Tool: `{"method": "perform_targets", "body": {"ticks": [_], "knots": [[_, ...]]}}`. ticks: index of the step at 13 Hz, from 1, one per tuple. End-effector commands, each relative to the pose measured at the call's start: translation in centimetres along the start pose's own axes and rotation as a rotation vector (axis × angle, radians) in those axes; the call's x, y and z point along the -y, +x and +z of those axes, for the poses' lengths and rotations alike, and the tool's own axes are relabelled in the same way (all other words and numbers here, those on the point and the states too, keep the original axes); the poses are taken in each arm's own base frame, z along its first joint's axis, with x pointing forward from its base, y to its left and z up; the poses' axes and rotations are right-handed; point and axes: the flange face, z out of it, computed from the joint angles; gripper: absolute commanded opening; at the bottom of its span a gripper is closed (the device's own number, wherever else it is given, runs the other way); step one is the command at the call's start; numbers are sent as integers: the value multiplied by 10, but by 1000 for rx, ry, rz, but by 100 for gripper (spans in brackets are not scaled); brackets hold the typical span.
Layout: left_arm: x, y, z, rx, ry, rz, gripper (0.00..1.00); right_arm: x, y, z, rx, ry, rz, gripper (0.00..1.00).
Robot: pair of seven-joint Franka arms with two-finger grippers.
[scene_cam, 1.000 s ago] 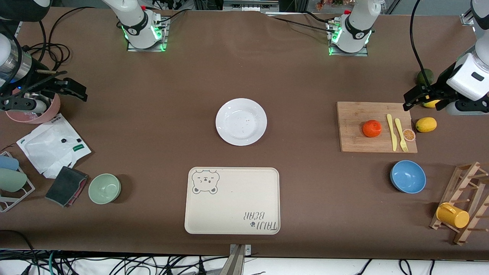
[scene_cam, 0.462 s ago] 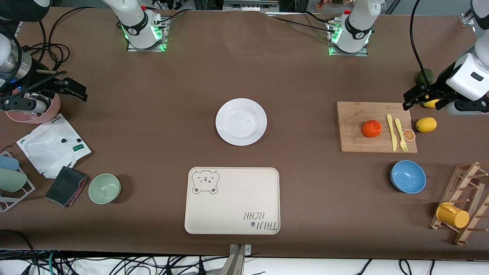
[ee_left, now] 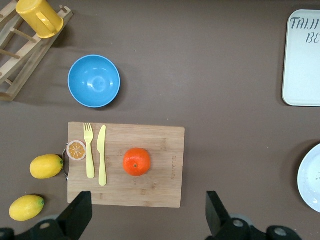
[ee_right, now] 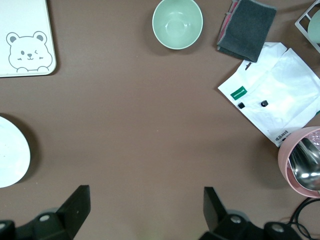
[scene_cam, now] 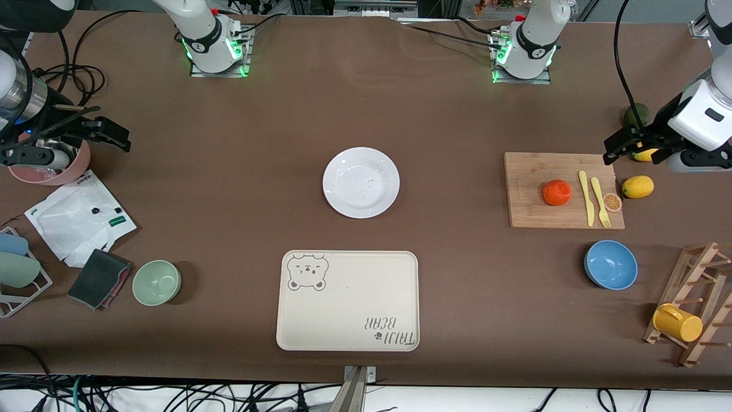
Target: Place orange and plate with both arms
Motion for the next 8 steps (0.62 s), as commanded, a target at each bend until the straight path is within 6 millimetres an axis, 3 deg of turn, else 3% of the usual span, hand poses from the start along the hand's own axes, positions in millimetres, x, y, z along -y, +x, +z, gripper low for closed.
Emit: {"method": "perform_targets", "body": {"ticks": [1, 4, 7, 8], "knots": [[2, 2, -6, 6, -14, -3, 100, -3, -2, -5, -4, -6, 3, 100], [7, 2, 3, 33, -11, -13, 100, -2, -2, -5, -4, -6, 1, 100], [20, 12, 48, 147, -7, -29, 100, -3, -2, -5, -4, -6, 3, 100], [33, 17, 69, 185, -8, -51, 100, -3, -2, -5, -3, -6, 3, 100]]}}
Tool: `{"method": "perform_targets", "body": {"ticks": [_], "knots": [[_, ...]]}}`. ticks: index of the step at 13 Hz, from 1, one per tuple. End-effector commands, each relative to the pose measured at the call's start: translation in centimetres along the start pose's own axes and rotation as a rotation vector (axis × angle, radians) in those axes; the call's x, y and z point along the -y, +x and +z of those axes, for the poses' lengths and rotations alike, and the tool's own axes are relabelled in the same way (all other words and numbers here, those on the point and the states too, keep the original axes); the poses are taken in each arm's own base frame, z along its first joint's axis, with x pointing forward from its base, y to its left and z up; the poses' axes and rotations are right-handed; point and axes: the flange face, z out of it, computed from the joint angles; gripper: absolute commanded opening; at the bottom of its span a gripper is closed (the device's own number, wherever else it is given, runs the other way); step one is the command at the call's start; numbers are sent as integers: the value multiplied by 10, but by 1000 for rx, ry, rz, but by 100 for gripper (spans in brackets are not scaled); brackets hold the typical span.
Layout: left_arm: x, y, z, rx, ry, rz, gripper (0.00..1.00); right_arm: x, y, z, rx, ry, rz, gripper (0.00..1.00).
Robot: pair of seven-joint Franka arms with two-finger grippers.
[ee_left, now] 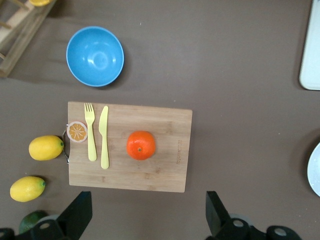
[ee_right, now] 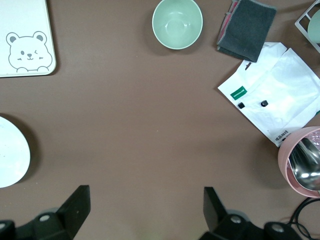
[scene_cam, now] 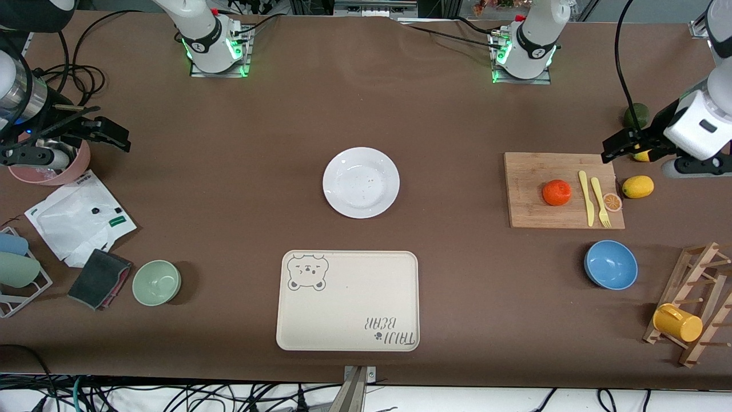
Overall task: Place orange and plate with both arms
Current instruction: 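Lower the left gripper onto the orange on the cutting board and grasp it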
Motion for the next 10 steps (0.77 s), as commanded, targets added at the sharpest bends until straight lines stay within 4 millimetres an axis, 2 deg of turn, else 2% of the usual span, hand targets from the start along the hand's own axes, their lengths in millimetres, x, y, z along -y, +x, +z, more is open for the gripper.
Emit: {"method": "perform_targets", "body": {"ticks": [1, 3, 5, 7, 10], "knots": [[19, 25, 49, 100, -12, -24, 100, -2, -2, -5, -3, -6, 2, 100], [24, 39, 90, 157, 46, -5, 100, -2, -2, -5, -3, -6, 2, 100], [17, 46, 128, 160, 61, 16, 100, -3, -2, -4, 3, -7, 4, 100], [17, 43, 175, 135, 77, 33, 100, -3, -2, -4, 3, -7, 4, 100], [24, 26, 225, 101, 110, 61, 100, -3, -2, -4, 3, -7, 4, 100]]}}
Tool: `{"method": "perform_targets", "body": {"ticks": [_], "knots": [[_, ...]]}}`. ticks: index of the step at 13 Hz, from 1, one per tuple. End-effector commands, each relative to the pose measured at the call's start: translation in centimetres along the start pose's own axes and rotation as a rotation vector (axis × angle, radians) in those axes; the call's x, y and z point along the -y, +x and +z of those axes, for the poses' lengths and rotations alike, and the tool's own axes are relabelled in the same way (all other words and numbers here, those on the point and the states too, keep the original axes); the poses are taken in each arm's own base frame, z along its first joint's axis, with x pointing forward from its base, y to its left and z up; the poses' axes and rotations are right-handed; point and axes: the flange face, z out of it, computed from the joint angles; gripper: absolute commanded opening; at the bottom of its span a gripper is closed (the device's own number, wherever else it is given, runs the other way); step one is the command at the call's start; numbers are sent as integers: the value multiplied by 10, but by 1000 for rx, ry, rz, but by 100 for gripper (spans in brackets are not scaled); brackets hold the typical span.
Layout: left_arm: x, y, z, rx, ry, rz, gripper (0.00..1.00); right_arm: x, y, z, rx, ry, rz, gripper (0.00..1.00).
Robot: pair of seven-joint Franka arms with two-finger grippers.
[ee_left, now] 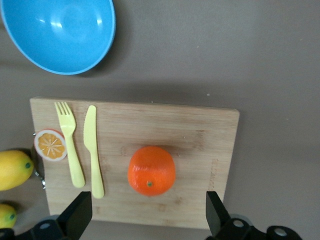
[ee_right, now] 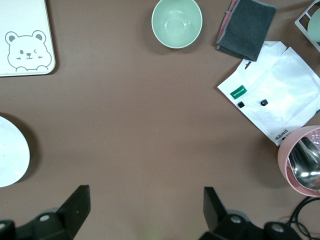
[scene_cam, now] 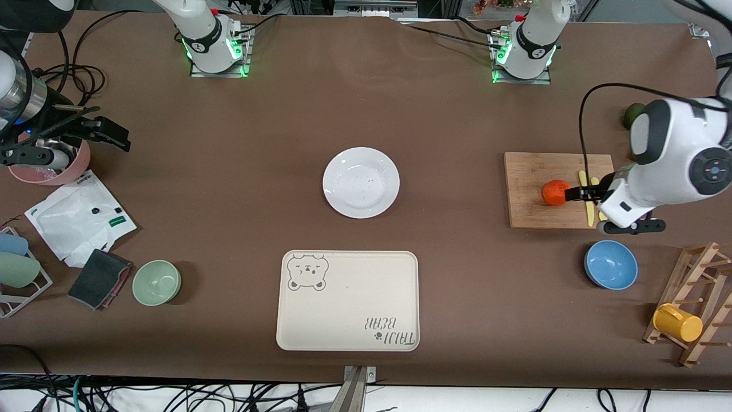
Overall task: Place orange and plate with both arms
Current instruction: 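Lower the left gripper onto the orange on the cutting board and grasp it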
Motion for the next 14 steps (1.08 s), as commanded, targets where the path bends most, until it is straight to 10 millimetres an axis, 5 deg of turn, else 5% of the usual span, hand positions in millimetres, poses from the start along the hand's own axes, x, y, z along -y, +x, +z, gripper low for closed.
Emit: {"method": "perform_targets", "body": {"ticks": [1, 5, 14], "knots": [[3, -18, 28, -36, 43, 41, 100, -3, -2, -4, 0, -7, 2, 100], [-3, -36, 87, -100, 24, 57, 100, -3, -2, -4, 2, -5, 5, 100], [-5, -42, 126, -40, 64, 114, 100, -3, -2, -3, 4, -5, 5, 100]]}}
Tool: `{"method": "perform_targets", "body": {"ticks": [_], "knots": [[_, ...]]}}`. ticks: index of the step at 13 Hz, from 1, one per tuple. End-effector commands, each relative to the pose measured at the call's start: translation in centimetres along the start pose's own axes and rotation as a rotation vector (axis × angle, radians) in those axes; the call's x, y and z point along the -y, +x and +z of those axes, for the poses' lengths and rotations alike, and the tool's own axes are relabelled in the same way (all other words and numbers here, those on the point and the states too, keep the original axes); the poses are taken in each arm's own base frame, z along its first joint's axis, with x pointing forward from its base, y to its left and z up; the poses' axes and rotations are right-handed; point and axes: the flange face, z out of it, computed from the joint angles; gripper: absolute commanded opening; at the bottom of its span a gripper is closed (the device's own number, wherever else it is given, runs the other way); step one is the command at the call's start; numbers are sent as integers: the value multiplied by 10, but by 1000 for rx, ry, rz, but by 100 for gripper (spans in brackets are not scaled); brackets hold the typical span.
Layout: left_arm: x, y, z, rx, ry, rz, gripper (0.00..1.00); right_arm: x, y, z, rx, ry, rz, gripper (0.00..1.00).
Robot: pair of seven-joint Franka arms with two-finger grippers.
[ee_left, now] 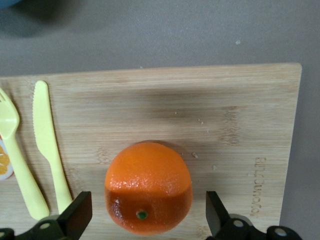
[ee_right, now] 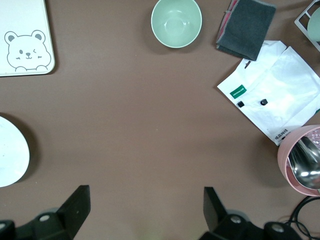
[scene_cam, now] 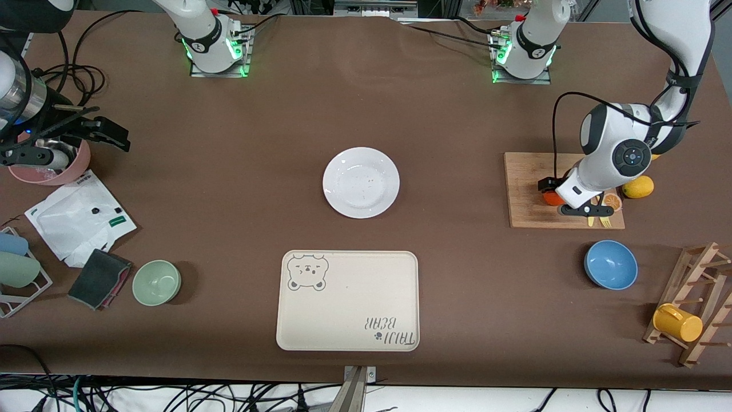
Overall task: Place orange and plate with both arms
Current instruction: 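Lower the left gripper onto the orange on the cutting board and grasp it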
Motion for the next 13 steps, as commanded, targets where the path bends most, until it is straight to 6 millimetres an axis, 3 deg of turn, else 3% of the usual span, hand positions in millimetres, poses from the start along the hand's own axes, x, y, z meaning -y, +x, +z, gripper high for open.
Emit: {"method": "perform_targets", "body": {"ticks": [1, 2, 3, 6, 7, 9, 13], "knots": [[0, 0, 15, 5, 17, 35, 98, -2, -2, -4, 2, -5, 4, 100], [-1, 1, 18, 4, 15, 36, 67, -2, -2, -4, 2, -5, 4, 100], [-2, 4, 19, 7, 14, 39, 51, -2, -2, -4, 0, -5, 4, 100], [-6, 8, 13, 4, 19, 46, 16, -3, -2, -4, 0, -5, 5, 100], [-8, 13, -1, 10, 23, 46, 13, -3, -2, -4, 0, -5, 5, 100], [-20, 33, -46, 33, 26, 61, 13, -5, -1, -4, 2, -3, 8, 100], [-77, 58, -134, 25, -113, 53, 13, -5, -1, -3, 4, -4, 8, 100]]}}
